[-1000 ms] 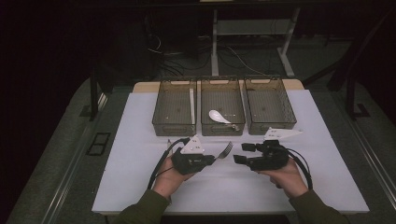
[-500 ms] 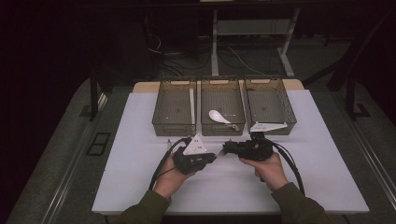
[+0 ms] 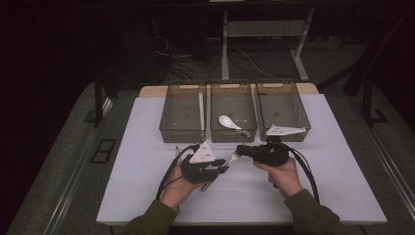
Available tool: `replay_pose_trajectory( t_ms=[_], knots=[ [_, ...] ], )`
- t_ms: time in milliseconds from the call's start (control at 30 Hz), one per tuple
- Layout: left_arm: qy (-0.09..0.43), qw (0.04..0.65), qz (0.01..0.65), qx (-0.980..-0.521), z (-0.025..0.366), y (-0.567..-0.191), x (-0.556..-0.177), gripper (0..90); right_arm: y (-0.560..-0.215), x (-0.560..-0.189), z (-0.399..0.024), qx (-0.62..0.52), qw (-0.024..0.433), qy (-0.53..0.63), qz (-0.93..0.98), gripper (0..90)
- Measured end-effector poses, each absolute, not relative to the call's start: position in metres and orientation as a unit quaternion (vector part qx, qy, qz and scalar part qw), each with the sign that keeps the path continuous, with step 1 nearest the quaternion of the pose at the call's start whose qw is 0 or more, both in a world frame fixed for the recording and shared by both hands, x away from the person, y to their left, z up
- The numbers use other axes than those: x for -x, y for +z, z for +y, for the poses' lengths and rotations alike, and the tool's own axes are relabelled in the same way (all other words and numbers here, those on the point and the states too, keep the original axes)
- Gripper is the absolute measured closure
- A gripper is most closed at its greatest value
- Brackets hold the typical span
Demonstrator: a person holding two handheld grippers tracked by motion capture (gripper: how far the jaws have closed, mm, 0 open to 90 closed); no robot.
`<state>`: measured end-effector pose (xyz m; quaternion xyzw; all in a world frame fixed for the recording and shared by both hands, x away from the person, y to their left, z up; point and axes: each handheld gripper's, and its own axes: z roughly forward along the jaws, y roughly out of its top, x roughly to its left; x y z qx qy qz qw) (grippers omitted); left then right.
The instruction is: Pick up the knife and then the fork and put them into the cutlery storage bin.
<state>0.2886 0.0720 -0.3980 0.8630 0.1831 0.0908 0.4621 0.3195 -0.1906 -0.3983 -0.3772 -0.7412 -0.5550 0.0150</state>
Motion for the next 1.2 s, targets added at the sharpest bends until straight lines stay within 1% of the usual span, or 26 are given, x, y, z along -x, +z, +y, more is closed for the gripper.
replay_pose_trajectory(
  t_ms=[100, 467, 900, 1100, 1200],
  knots=[
    [0.08, 0.471, 0.195, -0.857, 0.081, -0.397, -0.287, 64.7, -0.392, -0.321, -0.201, 0.385, 0.004, -0.56, -0.733, 87.8],
    [0.051, 0.487, 0.235, -0.84, 0.122, -0.404, -0.283, 45.8, -0.36, -0.328, -0.254, 0.405, -0.076, -0.57, -0.711, 87.8],
    [0.049, 0.486, 0.278, -0.827, 0.16, -0.414, -0.275, 34.8, -0.324, -0.342, -0.331, 0.457, -0.171, -0.561, -0.669, 87.8],
    [0.049, 0.481, 0.286, -0.827, 0.167, -0.417, -0.275, 28.3, -0.311, -0.354, -0.361, 0.484, -0.203, -0.545, -0.654, 87.8],
    [0.05, 0.479, 0.285, -0.829, 0.165, -0.418, -0.275, 26.1, -0.308, -0.362, -0.371, 0.496, -0.21, -0.533, -0.652, 87.8]
  ],
)
